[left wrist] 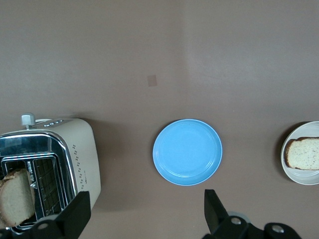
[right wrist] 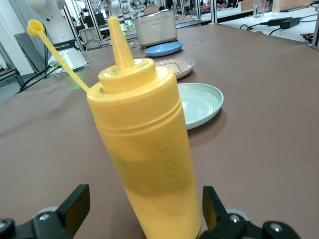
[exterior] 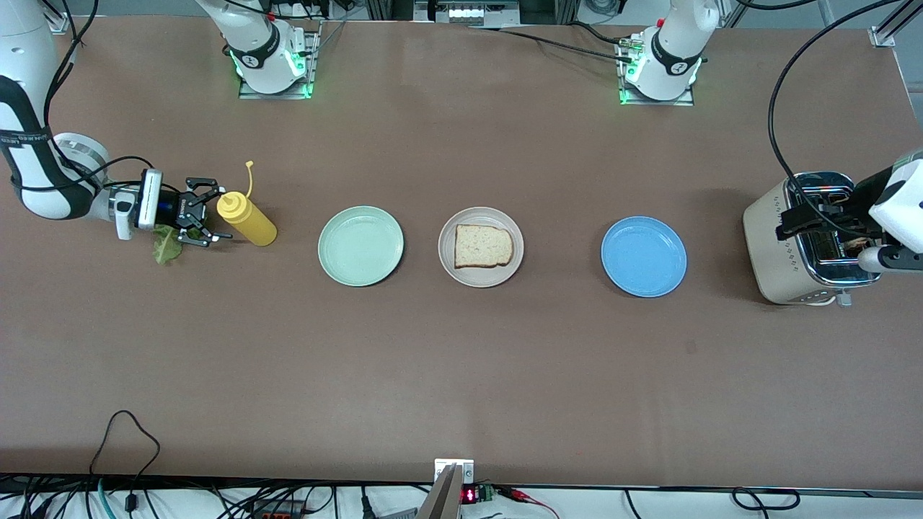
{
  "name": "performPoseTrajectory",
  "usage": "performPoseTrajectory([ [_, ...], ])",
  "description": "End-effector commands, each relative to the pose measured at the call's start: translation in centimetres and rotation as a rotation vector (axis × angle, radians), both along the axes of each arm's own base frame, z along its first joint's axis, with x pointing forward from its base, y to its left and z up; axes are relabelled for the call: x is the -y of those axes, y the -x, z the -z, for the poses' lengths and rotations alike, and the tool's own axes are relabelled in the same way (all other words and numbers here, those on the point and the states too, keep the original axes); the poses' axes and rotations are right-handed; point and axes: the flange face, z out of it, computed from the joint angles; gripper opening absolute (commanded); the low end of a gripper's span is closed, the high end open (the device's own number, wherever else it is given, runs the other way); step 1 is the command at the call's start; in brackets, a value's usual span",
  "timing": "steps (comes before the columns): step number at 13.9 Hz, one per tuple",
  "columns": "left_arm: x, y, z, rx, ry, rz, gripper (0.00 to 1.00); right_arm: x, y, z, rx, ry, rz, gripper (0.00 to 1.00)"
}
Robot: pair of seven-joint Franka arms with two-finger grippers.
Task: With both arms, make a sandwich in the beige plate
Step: 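Withdraw the left gripper to the toaster while the right gripper approaches the mustard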
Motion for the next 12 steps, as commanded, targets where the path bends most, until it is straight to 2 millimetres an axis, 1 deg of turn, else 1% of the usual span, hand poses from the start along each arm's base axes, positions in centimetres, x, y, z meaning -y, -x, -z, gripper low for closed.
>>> performPoseTrajectory([
  [1,0.0,1.5,-1.7,-0.013,-0.022,-0.006,1.00,-0.5,0.3,0.2,0.016,-0.034,0.021,1.00],
  [4,0.0,2.5,-2.3,-0.016,-0.023,-0.013,1.00,-1.0,0.1,0.5,0.013,-0.046,0.030,1.00],
  [5,0.4,2.7,-2.3,-0.019,-0.023,-0.039,1.00,-1.2,0.0,0.5,0.013,-0.045,0.027,1.00],
  [7,2.0,3.3,-2.6,0.003,-0.026,-0.058,1.00,-1.9,-0.3,0.5,0.016,-0.051,0.031,1.00],
  [8,1.7,3.4,-2.0,-0.005,-0.026,-0.063,1.00,-2.3,-0.4,0.6,0.014,-0.050,0.028,1.00],
  [11,1.2,3.5,-2.7,0.011,-0.024,-0.057,1.00,-3.1,-0.8,0.8,0.014,-0.058,0.038,1.00],
  [12,0.6,3.3,-2.5,0.012,-0.021,-0.065,1.00,-3.4,-0.8,0.9,0.013,-0.060,0.037,1.00],
])
